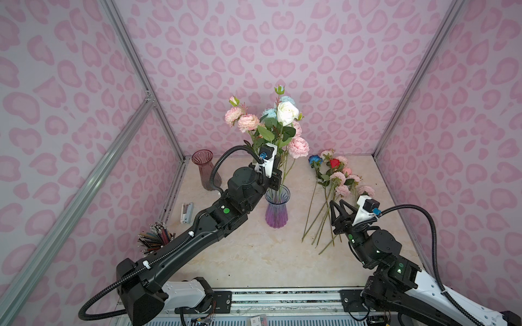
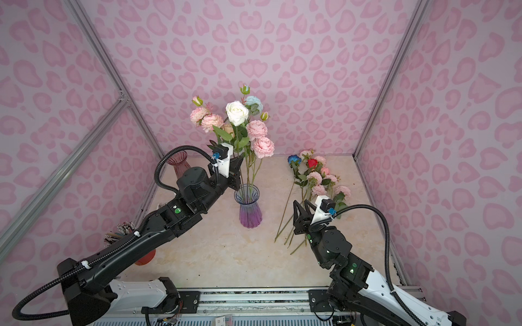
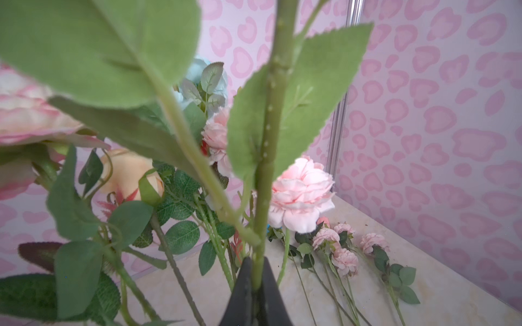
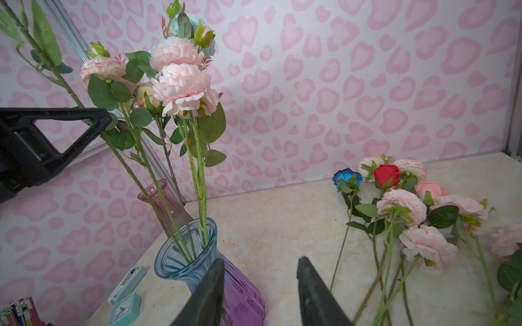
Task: Arrange the flowers into the vase
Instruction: 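Lower the white rose stem into the vase with the left gripper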
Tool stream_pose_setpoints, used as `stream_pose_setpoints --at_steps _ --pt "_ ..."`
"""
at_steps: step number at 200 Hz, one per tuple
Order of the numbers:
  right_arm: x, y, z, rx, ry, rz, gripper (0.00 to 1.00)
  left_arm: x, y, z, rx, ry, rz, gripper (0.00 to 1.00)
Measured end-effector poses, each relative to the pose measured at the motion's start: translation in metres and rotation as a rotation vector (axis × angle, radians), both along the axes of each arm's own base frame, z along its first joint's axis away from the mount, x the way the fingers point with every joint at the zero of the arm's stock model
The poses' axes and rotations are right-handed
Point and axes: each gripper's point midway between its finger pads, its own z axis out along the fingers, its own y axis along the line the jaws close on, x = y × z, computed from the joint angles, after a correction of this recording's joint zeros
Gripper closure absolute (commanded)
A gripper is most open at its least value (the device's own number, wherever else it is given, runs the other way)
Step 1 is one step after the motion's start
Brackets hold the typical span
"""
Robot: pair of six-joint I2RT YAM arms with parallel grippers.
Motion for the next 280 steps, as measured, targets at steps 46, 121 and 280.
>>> stream_pose_setpoints --at_steps 46,121,280 --pt "0.004 0.005 -0.006 -0.006 0.025 0.0 0.57 0.001 0.002 -0.038 0.06 0.098 0.011 0.84" --pt "0.002 -0.004 -0.001 0.011 0.015 -0.014 0.57 -0.007 0.01 -0.068 0.089 0.218 0.017 0.55" --pt "0.026 -0.016 0.001 -0.082 0.108 -0.088 0.59 -0.07 0.075 -0.038 0.007 0.215 0.016 0.18"
